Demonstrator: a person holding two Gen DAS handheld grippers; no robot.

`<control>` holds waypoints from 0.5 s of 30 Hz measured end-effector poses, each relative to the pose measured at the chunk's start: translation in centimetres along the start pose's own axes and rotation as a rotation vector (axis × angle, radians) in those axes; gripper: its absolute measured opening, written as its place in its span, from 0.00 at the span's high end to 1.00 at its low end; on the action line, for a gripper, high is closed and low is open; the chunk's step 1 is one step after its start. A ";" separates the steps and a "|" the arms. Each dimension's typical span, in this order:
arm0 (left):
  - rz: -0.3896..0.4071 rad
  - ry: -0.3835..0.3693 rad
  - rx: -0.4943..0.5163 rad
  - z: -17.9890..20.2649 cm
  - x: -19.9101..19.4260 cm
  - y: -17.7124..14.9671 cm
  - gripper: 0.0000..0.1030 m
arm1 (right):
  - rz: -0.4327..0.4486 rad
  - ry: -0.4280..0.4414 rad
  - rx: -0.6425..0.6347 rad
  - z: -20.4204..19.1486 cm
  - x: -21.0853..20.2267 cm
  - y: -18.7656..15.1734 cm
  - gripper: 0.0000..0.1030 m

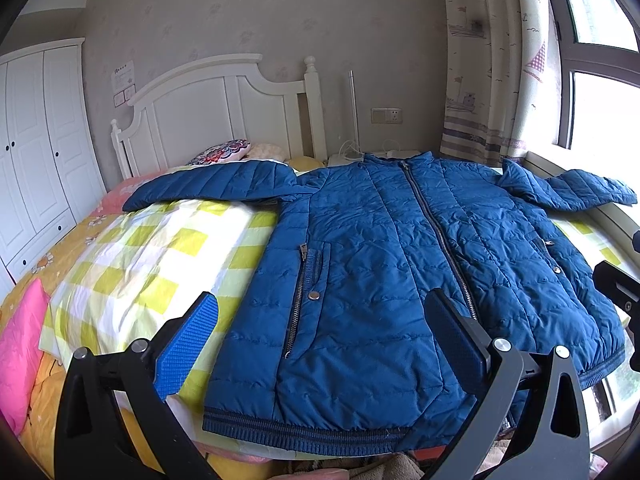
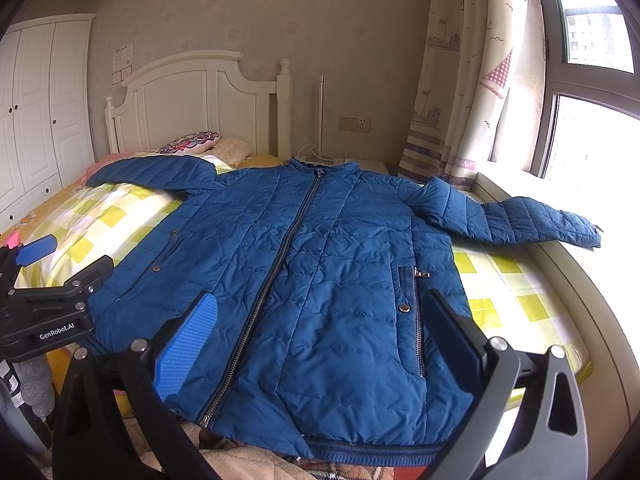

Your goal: Fold large clothes

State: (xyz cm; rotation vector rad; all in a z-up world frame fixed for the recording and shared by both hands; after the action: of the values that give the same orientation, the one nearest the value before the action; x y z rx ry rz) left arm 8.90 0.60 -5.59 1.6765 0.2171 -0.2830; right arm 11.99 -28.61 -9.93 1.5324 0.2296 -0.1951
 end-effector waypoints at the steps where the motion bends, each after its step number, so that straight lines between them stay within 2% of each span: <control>1: 0.000 0.000 -0.001 0.0 0.0 0.0 0.04 | 0.000 0.000 0.001 0.0 0.0 0.0 0.02; 15: -0.008 0.000 -0.009 -0.2 0.0 -0.2 0.04 | -0.007 0.006 0.008 -0.1 0.0 -0.4 0.02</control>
State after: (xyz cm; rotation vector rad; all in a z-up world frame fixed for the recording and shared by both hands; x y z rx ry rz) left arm 8.87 0.80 -5.78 1.6668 0.2248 -0.2876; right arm 11.89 -28.48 -10.27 1.5406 0.2389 -0.1975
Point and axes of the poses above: each gripper's, at about its wrist camera, not at the fingertips, and x roughly the way its jaws point, z to its right, y to its top, the point moved 10 cm from there along x, roughly the way its jaws point, and after that the axes turned 12 degrees about z, right-handed, at the moved point
